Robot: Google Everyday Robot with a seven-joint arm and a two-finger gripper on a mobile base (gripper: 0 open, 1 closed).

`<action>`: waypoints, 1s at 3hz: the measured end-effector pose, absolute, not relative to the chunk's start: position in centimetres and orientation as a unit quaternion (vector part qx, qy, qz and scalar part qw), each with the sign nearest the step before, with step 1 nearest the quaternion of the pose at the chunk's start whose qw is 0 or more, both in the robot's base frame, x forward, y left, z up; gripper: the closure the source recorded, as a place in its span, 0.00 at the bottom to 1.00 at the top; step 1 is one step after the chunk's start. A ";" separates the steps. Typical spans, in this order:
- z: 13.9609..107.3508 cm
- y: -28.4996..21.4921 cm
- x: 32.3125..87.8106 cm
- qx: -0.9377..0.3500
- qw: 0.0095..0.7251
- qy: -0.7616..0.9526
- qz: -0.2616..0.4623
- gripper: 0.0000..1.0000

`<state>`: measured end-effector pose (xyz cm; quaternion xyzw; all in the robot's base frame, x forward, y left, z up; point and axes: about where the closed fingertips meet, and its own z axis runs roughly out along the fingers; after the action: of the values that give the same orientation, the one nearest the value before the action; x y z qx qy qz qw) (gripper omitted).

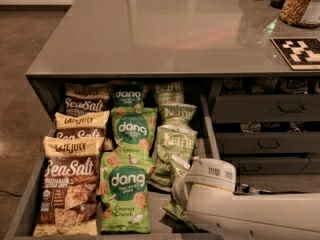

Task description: Pick green jalapeno chip bag from top drawer and place on counter

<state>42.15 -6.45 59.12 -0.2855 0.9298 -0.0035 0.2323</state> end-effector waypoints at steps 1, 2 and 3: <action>59.4 -6.5 42.0 -0.295 0.238 0.925 0.015 1.00; 60.0 -6.4 41.7 -0.305 0.260 0.915 0.054 1.00; 59.7 -4.8 41.0 -0.320 0.288 0.896 0.108 1.00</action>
Offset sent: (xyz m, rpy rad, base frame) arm -0.0083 -0.0152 0.0555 0.2518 -0.0505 0.1712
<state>41.02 -4.80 59.74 -0.3198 0.8960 0.1085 0.2884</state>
